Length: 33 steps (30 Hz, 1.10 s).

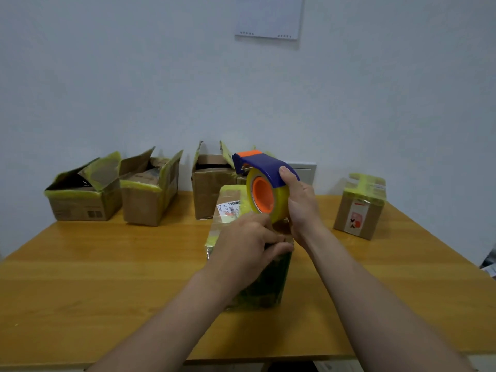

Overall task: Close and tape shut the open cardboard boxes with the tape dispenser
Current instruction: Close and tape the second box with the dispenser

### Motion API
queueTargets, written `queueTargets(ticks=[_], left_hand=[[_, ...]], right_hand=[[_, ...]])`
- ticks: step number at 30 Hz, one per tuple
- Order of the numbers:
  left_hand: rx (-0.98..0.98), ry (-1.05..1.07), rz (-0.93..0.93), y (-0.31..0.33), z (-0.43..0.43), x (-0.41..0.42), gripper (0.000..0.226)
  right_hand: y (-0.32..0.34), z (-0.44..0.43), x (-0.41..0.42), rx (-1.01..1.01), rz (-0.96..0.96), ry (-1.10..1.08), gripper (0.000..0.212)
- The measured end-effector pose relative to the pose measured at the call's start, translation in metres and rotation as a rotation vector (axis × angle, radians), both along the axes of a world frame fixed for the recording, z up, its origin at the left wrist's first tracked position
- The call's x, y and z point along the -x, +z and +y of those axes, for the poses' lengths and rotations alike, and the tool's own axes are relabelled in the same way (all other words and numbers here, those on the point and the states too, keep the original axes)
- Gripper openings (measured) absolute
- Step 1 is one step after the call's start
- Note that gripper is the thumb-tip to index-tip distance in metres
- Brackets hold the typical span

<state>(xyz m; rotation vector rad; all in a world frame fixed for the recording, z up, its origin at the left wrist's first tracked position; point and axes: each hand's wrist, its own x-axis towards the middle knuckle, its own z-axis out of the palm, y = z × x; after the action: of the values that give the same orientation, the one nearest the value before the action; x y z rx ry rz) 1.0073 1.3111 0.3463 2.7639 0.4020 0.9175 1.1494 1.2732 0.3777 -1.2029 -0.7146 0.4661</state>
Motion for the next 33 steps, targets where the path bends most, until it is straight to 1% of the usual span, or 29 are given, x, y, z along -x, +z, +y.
queueTargets(ticks=[2,5,8,11,13,15,17,19,20,23,25,28,29,33], left_hand=[[-0.009,0.028,0.022,0.006,0.004,-0.009,0.029],[0.002,-0.016,0.052,0.013,0.010,-0.015,0.026],[-0.063,-0.054,0.058,0.012,0.014,-0.011,0.026],[-0.143,-0.124,0.088,0.002,0.023,0.001,0.032],[-0.157,-0.185,0.127,-0.002,0.029,0.012,0.038],[-0.125,-0.203,0.074,-0.006,0.031,0.016,0.037],[-0.113,-0.180,-0.005,-0.008,0.029,0.014,0.029],[-0.134,-0.156,-0.003,-0.008,0.028,0.009,0.024],[-0.154,-0.149,0.027,-0.008,0.028,0.008,0.027],[-0.204,-0.136,0.091,-0.008,0.034,0.016,0.048],[-0.164,-0.093,0.022,-0.011,0.043,0.024,0.053],[0.000,-0.087,-0.101,-0.025,0.056,0.032,0.041],[0.049,-0.110,-0.107,-0.029,0.058,0.034,0.039],[0.171,-0.203,-0.054,-0.031,0.059,0.039,0.046]], right_hand=[[0.000,0.002,0.000,0.005,-0.009,-0.023,0.032],[0.000,0.002,-0.001,-0.003,-0.007,-0.044,0.032],[-0.005,0.003,0.001,-0.034,-0.010,-0.076,0.033],[-0.006,0.003,0.002,-0.050,-0.012,-0.098,0.036],[-0.004,0.004,0.003,-0.040,-0.011,-0.096,0.035],[0.001,0.007,0.006,-0.006,-0.033,-0.099,0.033],[0.005,0.009,0.008,0.025,-0.047,-0.124,0.032],[0.005,0.010,0.009,0.031,-0.045,-0.147,0.031],[0.003,0.009,0.008,0.024,-0.042,-0.156,0.030],[-0.002,0.007,0.007,-0.014,-0.030,-0.166,0.031],[-0.002,0.008,0.008,-0.014,-0.028,-0.163,0.033],[-0.001,0.010,0.008,-0.012,-0.035,-0.168,0.034],[-0.002,0.010,0.008,-0.014,-0.037,-0.173,0.034],[-0.005,0.008,0.007,-0.042,-0.027,-0.169,0.032]])
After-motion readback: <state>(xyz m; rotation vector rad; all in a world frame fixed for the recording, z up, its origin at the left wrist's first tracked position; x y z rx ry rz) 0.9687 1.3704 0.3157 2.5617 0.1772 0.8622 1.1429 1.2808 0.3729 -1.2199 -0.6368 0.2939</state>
